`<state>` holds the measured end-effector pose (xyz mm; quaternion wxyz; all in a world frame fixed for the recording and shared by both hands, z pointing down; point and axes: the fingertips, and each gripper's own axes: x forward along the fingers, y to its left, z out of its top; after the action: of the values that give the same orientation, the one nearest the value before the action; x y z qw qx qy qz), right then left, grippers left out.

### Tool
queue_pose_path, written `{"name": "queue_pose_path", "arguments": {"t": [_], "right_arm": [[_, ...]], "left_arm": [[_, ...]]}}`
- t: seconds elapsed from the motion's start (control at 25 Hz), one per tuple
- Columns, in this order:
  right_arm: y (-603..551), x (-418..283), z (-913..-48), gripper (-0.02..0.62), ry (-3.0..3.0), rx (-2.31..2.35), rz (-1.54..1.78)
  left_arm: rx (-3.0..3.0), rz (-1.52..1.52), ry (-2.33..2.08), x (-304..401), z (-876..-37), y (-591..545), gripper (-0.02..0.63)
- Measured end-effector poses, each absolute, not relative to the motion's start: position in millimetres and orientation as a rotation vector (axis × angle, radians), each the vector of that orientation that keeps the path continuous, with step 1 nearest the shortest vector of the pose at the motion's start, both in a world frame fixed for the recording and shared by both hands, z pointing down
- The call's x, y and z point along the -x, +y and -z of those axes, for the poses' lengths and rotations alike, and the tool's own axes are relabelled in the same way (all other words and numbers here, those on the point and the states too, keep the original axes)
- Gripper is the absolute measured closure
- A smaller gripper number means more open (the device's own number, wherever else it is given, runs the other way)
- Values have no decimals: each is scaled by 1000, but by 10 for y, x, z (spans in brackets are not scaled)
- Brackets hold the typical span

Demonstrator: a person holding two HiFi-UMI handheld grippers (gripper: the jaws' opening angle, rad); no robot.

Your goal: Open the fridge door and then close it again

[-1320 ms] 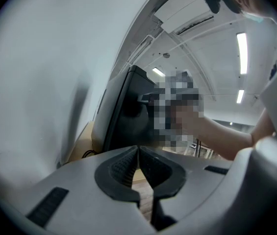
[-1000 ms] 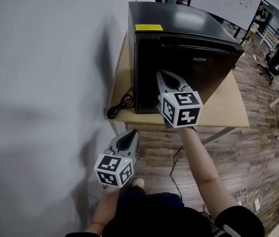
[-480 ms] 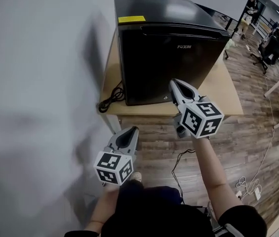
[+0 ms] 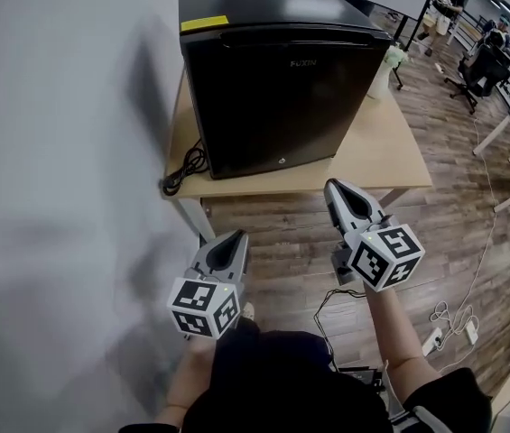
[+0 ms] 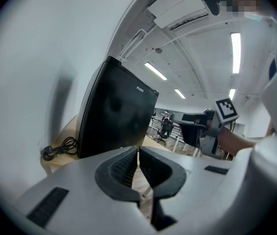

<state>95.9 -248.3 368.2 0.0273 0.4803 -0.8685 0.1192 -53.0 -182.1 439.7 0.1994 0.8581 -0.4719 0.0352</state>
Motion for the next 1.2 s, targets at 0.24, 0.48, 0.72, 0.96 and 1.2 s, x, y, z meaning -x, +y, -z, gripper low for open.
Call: {"name": "queue_pose_path", "arguments": {"t": [0.24,0.48,0.72,0.96,1.2], "right_arm": [[-2175,-1185,-3999,606,-2644,-1539,-452],[-1802,-1208,-4337,606,-2602,-1463,-504],[-1715,-1257,-4430,606,-2599,-1474,-523],[-1592,-1072,-4559,606,-2615,-1394,-587],[-1437,-839,-4495,606,-2638,-1312,-629]], "left_arm": [[-2395,-95,-1295,331,-4493,-1699,594],[-2383,-129,-1259,198,-4652,-1456,595],[-2361,-129,-1267,165,-4755,-1402,595],[-2363,-105,-1251,98,-4763,-1373,595],[-2362,-85,-1247,82,-4717,-1362,595]]}}
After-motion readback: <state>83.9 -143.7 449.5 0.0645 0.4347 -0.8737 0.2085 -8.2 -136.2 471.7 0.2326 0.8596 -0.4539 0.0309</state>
